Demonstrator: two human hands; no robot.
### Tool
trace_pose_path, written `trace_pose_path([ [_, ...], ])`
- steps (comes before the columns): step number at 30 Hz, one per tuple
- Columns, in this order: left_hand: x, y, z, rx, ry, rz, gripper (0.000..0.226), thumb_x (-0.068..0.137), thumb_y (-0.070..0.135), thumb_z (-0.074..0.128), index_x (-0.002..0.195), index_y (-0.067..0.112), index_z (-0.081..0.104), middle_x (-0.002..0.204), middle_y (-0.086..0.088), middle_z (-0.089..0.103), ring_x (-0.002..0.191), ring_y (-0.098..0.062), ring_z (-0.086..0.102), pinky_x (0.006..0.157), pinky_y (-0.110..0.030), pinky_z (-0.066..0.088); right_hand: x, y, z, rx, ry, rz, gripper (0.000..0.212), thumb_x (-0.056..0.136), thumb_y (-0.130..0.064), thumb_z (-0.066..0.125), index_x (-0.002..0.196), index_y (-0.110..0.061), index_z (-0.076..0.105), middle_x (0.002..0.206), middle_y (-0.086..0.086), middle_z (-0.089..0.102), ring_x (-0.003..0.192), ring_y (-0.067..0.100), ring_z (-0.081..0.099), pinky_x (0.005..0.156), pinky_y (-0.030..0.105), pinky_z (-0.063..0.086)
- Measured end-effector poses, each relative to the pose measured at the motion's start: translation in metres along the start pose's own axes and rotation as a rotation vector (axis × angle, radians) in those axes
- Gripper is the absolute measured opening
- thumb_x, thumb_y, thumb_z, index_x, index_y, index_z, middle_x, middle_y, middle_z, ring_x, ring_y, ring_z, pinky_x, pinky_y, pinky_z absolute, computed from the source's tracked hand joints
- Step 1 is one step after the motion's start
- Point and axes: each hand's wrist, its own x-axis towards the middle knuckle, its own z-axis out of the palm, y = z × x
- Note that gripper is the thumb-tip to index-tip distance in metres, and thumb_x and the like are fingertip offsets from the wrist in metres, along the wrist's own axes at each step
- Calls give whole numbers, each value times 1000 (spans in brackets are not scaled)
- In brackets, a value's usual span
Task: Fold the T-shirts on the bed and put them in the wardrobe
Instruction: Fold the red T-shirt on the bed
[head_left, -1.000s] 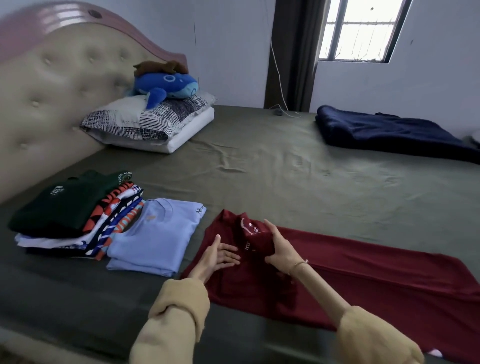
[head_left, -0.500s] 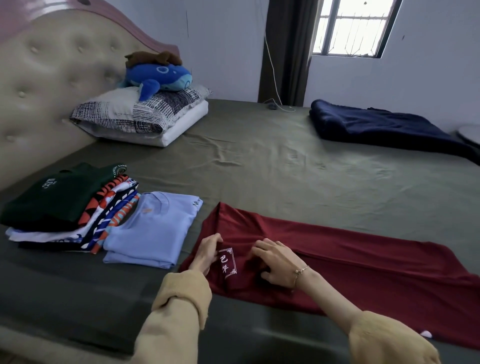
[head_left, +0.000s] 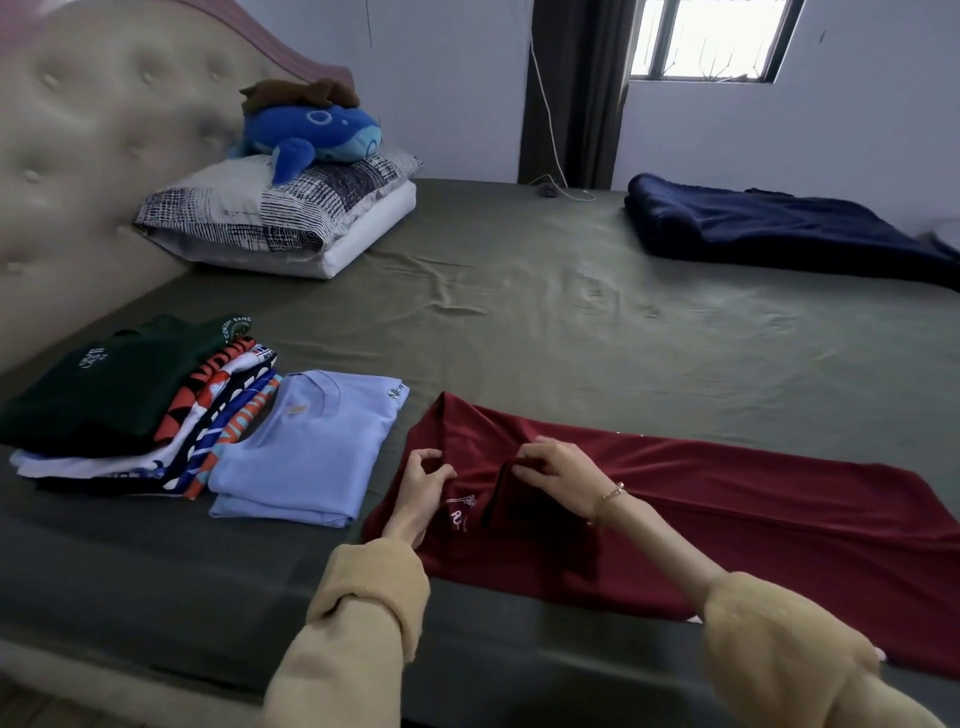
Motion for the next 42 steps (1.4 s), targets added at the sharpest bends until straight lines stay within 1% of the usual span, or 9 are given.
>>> trace_pose_path([
  [3,-5,2,1,-70,73,58,26,84,-3,49,99,19,48,95,-16,56,78,-23,56,71,-36,52,17,5,-5,-46,104,67,17,96,-29,48,95,-16,59,97,4,63,93,26,58,78,34,42],
  [8,-18,11,4,-236,-20,37,28,94,-3,25,90,5,52,93,-16,57,57,-26,70,52,-23,55,47,15,-13,-236,60,256,28,95,-39,45,117,-21,51,112,7,64,104,30,58,77,36,43],
  [13,-13,13,2,-343,-20,-21,21,96,16,45,85,7,60,84,-11,65,65,-24,69,55,-25,57,54,19,-28,-254,-104,442,63,76,-62,61,125,-25,44,117,2,60,109,26,56,87,35,41],
  [19,-10,5,6,-236,-8,37,19,85,3,66,69,8,57,76,-5,61,64,-13,60,52,-18,54,33,39,-35,25,-275,591,44,73,-59,67,70,-16,60,69,-1,63,69,15,60,59,23,42],
  [24,-8,5,7,-229,13,19,24,87,2,62,66,7,53,68,-6,62,54,-14,64,48,-16,51,26,53,-20,173,-39,557,35,90,-26,60,119,-6,59,114,11,64,106,26,59,87,28,44],
  [28,-10,8,10,-220,46,36,23,89,-3,56,71,8,47,65,-8,58,48,-18,67,43,-15,49,24,49,-8,30,155,612,32,89,-28,60,113,-9,52,113,14,63,106,32,59,85,34,44],
  [36,-11,3,12,-81,152,155,24,86,-4,57,77,12,41,78,-11,57,44,-21,64,39,-17,45,4,33,10,-331,481,217,20,88,-24,54,105,-15,55,110,2,53,107,22,50,91,37,34],
  [39,-16,2,19,57,223,258,24,80,-7,62,72,11,47,76,-8,54,42,-15,59,39,-15,44,-5,34,18,-286,334,-15,25,88,-24,40,100,-18,61,113,-2,59,112,18,54,105,32,19],
  [42,-19,5,24,316,305,380,22,75,-1,68,68,15,54,81,-4,50,59,-15,56,50,-17,44,-11,30,22,-363,134,10,33,94,-15,37,125,-16,50,127,-1,56,124,14,48,115,31,3],
])
